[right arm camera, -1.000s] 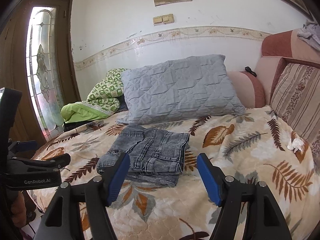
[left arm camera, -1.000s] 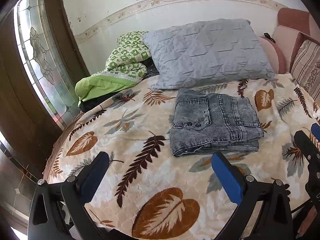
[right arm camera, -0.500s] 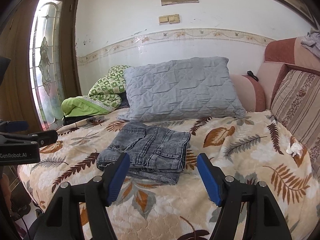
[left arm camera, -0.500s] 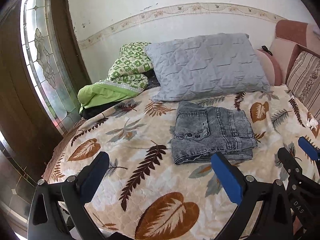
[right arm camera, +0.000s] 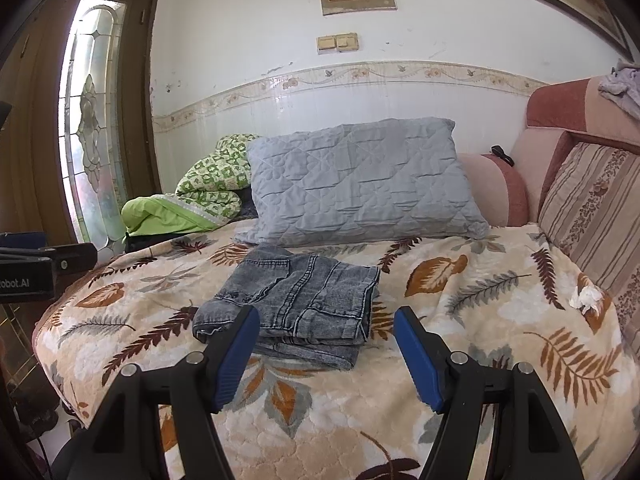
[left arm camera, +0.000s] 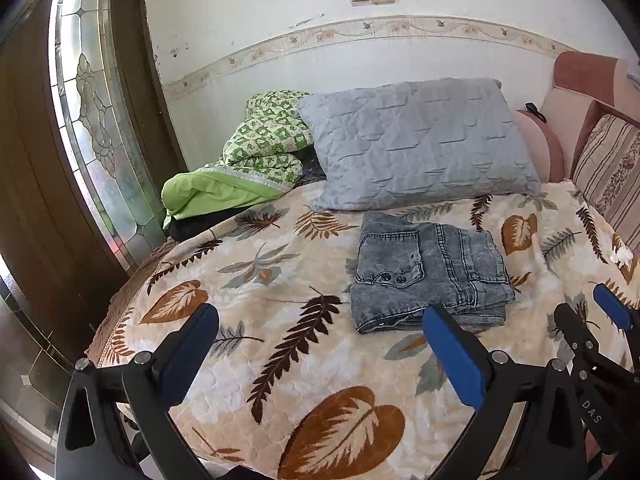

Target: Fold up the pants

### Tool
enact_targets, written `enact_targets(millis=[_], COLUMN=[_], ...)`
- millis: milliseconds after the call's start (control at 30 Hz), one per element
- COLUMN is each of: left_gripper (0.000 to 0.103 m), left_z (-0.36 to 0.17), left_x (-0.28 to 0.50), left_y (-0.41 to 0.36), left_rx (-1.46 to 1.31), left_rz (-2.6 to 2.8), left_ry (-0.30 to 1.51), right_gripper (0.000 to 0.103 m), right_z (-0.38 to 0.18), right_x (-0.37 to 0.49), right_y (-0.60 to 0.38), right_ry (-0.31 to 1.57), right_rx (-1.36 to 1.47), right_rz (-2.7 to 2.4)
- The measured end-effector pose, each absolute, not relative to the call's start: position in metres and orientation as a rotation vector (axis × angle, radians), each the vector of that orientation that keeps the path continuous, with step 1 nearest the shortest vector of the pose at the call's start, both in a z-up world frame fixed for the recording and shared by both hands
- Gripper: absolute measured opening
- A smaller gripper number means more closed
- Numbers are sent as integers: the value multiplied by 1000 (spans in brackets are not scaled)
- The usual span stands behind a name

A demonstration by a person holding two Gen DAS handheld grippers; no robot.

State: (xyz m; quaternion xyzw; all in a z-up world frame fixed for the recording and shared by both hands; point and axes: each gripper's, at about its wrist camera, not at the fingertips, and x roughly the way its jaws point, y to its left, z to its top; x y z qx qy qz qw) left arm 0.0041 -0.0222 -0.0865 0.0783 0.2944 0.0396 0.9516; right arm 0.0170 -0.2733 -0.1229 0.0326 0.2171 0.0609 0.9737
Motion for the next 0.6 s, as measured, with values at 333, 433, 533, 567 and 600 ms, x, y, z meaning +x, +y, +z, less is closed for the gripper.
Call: enact_targets(millis=[333,433,533,567,600], left_gripper=[102,102,102,102,102], left_z=[-86,-87,-89,-89,-90], left_x=[3,4,5,5,5], left_y=[-21,-21,-22,-22,-22], left_rx=[154,151,151,150,149], left_rz=[55,43,30,25,19], left_ry=[596,601,606,608,609], right_gripper=[73,73,73,73,73], right_z=[-122,-123,-124,-124,-125], right_x=[14,14,15,15,16], right_y=[-272,-269,-266,-265,-265], right_ry=[427,430,433,435,436], right_rx=[70,61,51,48,46], right_rz=[124,127,131,132,134])
